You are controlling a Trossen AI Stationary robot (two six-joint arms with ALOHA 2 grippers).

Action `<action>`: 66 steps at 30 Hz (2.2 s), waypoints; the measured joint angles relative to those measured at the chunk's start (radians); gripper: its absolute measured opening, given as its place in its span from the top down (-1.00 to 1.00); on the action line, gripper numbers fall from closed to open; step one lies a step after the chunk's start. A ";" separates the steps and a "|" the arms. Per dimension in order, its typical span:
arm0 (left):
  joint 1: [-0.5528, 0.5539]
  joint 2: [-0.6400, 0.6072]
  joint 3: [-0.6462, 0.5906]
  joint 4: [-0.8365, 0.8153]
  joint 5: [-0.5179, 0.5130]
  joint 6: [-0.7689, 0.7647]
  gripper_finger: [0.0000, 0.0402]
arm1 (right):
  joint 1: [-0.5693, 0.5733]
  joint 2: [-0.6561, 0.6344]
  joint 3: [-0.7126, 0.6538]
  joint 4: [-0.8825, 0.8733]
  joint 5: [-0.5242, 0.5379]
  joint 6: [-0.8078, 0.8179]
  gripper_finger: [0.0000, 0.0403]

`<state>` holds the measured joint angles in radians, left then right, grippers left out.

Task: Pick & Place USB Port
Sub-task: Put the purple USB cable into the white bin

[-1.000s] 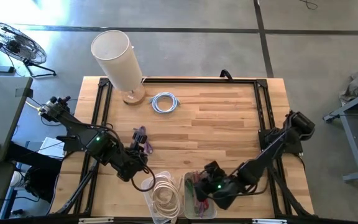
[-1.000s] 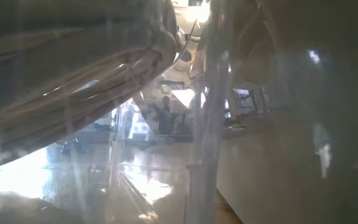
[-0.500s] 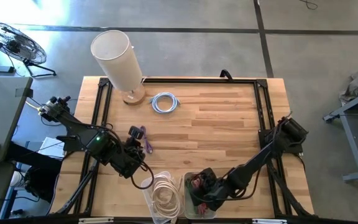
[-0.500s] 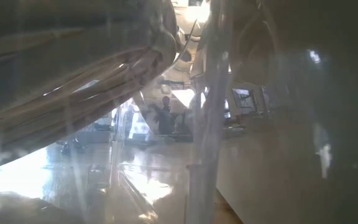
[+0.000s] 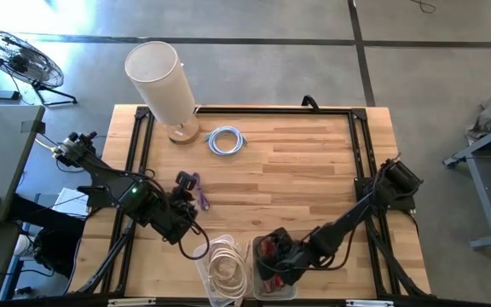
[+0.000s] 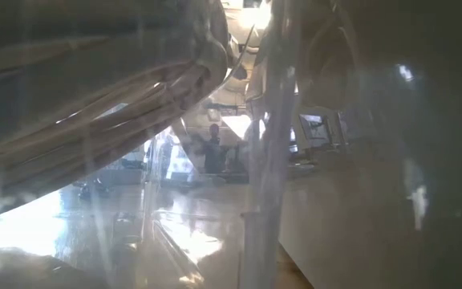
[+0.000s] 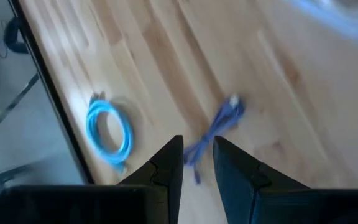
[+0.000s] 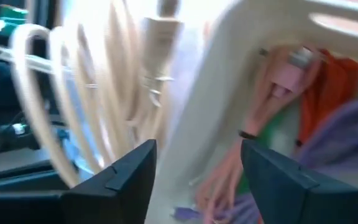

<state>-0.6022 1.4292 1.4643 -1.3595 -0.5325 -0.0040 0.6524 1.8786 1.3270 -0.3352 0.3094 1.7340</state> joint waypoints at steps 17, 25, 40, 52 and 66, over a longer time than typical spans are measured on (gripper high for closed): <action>0.049 0.000 -0.002 -0.203 0.084 0.314 0.59 | -0.068 -0.141 0.000 0.124 0.000 -0.453 -0.15; 0.214 0.000 -0.002 -0.157 0.248 0.408 0.58 | -0.091 -0.307 0.000 0.112 0.126 -0.776 -0.15; 0.426 0.017 -0.031 -0.058 0.332 0.619 0.59 | -0.138 -0.448 0.000 -0.064 0.172 -1.063 -0.15; 0.482 0.040 -0.216 0.004 0.313 0.822 0.59 | -0.142 -0.448 0.000 -0.163 0.183 -1.081 -0.15; 0.590 0.038 -0.418 0.332 0.600 0.881 0.59 | -0.183 -0.483 0.000 -0.199 0.198 -1.081 -0.15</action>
<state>-0.0124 1.4673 1.0462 -1.0274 0.0676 0.8765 0.4689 1.3952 1.3270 -0.5342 0.5070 0.6529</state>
